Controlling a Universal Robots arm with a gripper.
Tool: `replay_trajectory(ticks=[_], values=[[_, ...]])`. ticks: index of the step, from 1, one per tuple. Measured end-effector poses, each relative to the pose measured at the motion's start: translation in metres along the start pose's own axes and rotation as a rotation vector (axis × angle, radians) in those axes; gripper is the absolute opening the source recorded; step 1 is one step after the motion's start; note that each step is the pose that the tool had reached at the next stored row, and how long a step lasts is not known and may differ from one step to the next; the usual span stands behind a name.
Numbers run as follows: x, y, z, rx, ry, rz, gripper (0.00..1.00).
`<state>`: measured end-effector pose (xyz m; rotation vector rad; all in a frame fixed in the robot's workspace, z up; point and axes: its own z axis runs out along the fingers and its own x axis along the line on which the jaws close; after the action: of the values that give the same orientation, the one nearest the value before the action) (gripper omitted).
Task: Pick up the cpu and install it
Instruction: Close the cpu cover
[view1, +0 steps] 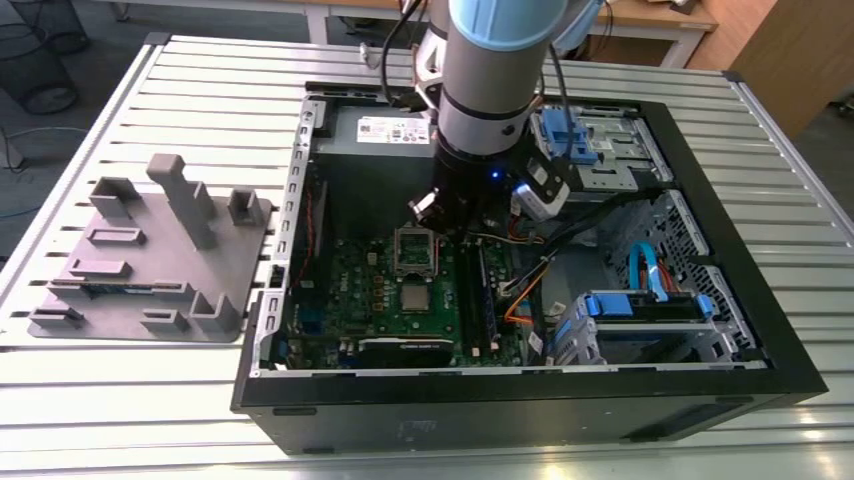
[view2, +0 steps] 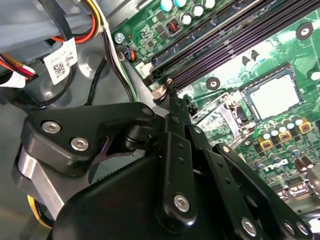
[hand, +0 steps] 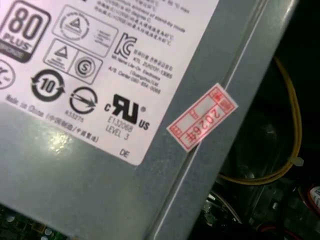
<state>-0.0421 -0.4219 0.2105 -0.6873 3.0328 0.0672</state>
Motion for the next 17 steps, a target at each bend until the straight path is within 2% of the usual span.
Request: replay_trajectory(ticks=[12, 17], values=[[0.0009, 0.0054, 0.0051, -0.0018, -0.0009, 0.000, 0.11], [0.0042, 0.0070, 0.0058, -0.0018, -0.0012, 0.000, 0.11]])
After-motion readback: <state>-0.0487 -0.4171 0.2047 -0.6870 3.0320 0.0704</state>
